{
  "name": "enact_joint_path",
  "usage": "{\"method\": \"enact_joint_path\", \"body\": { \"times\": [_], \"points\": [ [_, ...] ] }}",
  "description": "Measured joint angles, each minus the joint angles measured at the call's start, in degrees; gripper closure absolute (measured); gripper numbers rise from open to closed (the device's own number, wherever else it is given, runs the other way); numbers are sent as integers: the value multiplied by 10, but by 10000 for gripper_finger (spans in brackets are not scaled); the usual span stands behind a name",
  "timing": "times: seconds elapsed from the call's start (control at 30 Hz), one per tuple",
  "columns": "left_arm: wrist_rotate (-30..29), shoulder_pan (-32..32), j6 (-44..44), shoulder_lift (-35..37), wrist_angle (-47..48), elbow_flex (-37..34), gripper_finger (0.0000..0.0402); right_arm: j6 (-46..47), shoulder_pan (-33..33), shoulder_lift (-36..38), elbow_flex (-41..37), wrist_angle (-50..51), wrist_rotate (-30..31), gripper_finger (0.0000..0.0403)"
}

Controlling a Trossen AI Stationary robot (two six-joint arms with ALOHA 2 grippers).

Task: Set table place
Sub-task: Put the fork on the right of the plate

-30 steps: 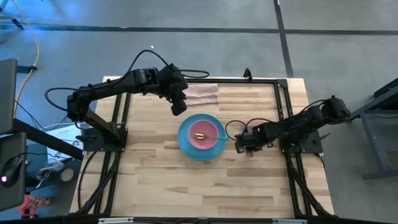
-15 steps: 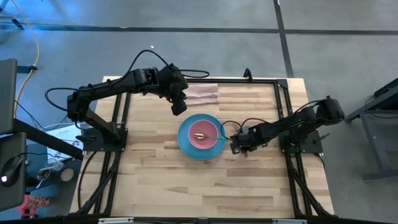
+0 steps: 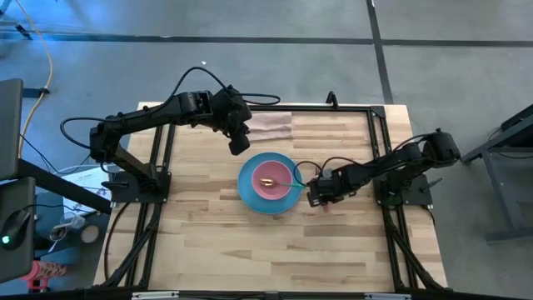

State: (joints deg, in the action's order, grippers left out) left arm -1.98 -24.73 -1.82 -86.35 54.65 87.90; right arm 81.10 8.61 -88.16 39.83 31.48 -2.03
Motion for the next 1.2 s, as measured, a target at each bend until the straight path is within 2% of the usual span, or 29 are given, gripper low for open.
{"method": "enact_joint_path", "body": {
  "times": [0.13, 0.23, 0.4, 0.57, 0.73, 0.9, 1.2],
  "points": [
    [3, 0, -1, 0, 0, 0, 350, 2, -6, 6, 17, 30, 13, 248],
    [3, 0, -1, 0, 0, 0, 350, 1, -8, 12, 48, 92, 70, 243],
    [3, 0, -1, 0, 0, 0, 350, -16, -6, 13, 110, 166, 117, 245],
    [3, 0, -2, 0, 0, 0, 350, -33, -7, 14, 141, 181, 141, 257],
    [3, 0, -1, 0, 0, 0, 350, -15, -2, 14, 143, 247, 139, 297],
    [3, 0, -1, 0, 6, 0, 350, -1, 16, 14, 141, 266, 131, 389],
    [3, 0, 2, 0, 8, 0, 350, 106, 69, 14, 46, 161, 73, 401]
  ]
}}
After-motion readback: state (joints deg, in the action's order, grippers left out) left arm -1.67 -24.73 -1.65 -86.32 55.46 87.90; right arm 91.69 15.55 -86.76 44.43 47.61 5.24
